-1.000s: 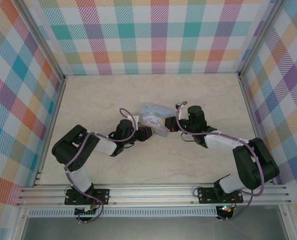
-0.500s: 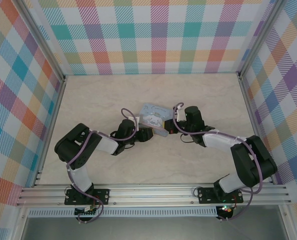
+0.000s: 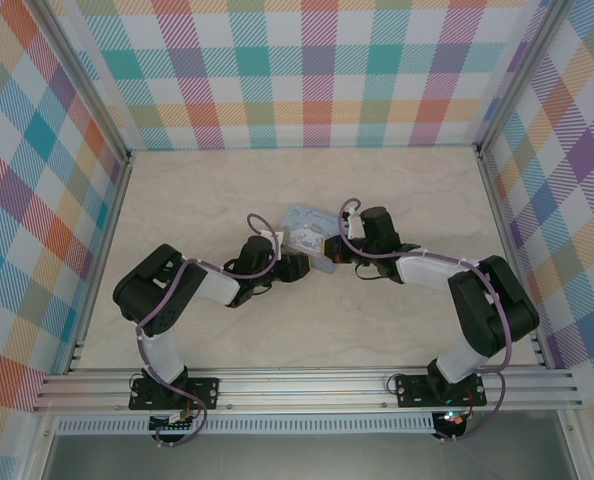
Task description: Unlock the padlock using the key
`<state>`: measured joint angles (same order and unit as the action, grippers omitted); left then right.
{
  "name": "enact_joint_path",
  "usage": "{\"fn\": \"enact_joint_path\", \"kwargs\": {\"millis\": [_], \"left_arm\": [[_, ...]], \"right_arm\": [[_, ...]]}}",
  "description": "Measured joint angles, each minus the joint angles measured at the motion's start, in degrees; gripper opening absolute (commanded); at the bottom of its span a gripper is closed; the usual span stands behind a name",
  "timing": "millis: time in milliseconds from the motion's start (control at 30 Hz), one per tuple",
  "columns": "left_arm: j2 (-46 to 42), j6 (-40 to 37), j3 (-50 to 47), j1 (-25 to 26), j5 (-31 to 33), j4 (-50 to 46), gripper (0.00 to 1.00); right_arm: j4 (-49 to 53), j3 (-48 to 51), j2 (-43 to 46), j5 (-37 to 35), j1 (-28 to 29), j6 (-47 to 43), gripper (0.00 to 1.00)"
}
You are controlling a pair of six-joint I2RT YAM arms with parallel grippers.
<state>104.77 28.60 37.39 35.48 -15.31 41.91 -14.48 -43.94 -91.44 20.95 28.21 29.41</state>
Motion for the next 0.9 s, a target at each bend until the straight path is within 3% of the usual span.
{"fn": "enact_joint_path", "kwargs": {"millis": [233,900], "left_arm": [[1.8,-1.0,1.6,0.0,-0.1,0.3,0.44],[3.6,-1.0,3.5,0.6,0.4,0.3,0.38]], "right_arm": [[0.0,0.0,0.0,-0.8,0.7,1.0,0.0],[0.0,0.0,0.1,-1.0,1.1,1.4,0.0]]}}
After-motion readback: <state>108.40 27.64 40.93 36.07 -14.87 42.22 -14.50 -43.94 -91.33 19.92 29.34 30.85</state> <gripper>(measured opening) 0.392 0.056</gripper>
